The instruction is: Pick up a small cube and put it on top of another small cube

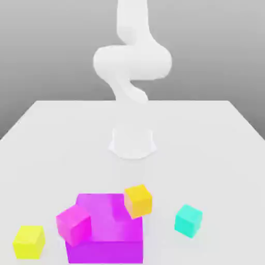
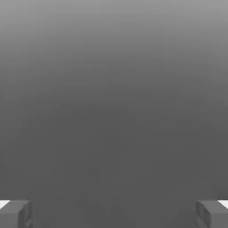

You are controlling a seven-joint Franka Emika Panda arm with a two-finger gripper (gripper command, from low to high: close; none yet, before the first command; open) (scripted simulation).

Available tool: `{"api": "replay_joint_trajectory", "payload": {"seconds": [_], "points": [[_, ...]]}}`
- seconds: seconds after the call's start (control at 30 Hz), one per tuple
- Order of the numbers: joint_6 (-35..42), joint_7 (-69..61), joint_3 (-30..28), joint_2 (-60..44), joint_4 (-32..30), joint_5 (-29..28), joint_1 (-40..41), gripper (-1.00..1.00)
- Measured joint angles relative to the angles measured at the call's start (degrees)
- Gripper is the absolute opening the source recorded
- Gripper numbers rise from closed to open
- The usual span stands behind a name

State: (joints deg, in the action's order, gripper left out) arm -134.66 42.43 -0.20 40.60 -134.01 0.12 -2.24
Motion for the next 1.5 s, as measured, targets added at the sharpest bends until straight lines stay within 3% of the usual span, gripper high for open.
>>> {"api": "replay_joint_trajectory", "payload": {"seconds": [0.7, 0.93, 0.97, 1.2, 1.5], "points": [[-24.2, -27.7, 3.49, -43.98, -18.71, -0.32, -14.04, 0.0], [-35.21, -27.59, 2.0, -58.52, -17.94, -3.23, -15.6, 0.0], [-36.16, -27.5, 1.79, -59.7, -17.73, -3.35, -15.79, -1.0], [-35.97, -27.38, 1.88, -59.54, -17.76, -3.5, -15.68, -1.0], [-20.97, -26.71, 1.52, -42.19, -20.07, -0.76, -12.08, -1.0]]}}
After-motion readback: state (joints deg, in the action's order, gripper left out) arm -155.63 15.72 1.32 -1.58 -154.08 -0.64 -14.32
